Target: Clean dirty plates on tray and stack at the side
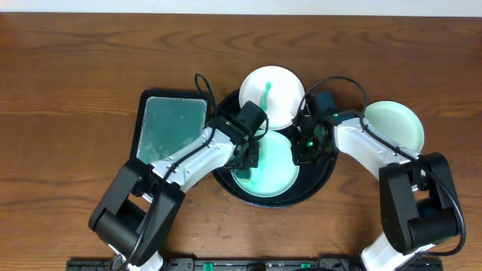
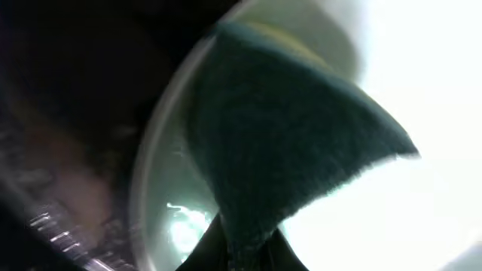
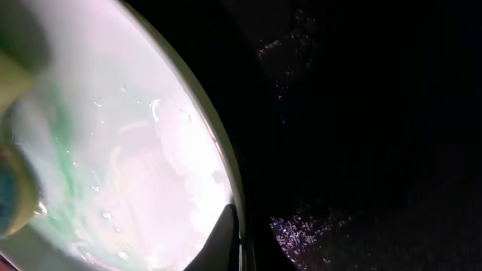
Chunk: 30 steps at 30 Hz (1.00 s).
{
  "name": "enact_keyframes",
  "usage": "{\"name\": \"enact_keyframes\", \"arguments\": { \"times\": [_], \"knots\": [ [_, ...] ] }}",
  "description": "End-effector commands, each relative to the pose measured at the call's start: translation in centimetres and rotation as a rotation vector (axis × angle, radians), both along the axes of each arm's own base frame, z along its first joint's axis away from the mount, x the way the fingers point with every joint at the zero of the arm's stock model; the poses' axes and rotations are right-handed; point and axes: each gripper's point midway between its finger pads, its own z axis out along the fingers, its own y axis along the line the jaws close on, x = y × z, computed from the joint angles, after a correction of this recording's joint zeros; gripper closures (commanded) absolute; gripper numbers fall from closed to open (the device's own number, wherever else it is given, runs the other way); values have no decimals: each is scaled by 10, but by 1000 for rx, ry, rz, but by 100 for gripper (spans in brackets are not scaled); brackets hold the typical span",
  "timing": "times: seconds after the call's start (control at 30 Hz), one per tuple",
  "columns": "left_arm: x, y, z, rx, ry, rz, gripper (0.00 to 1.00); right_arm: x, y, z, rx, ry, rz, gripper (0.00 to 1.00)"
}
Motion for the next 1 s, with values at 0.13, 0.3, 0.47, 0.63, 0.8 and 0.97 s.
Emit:
{"name": "enact_keyframes", "arguments": {
  "times": [0.13,0.3,0.47,0.63,0.8,0.97],
  "knots": [
    [-22,-73,-11,-349,180,-51,93,-8,-3,-10,-39,27,11,99],
    [-38,-85,-18,-362,220,-94,93,-9,-3,-10,-40,29,11,99],
    [-62,-94,-9,-422,330,-120,93,-9,-3,-10,-40,30,11,99],
    [-75,-66,-24,-266,384,-59,93,-9,-3,-11,-40,31,11,99],
    [-70,-15,-40,2,343,63,93,-9,-3,-11,-40,31,11,99],
    [-48,28,-31,199,211,125,93,-9,-3,-11,-40,30,11,99]
  ]
}}
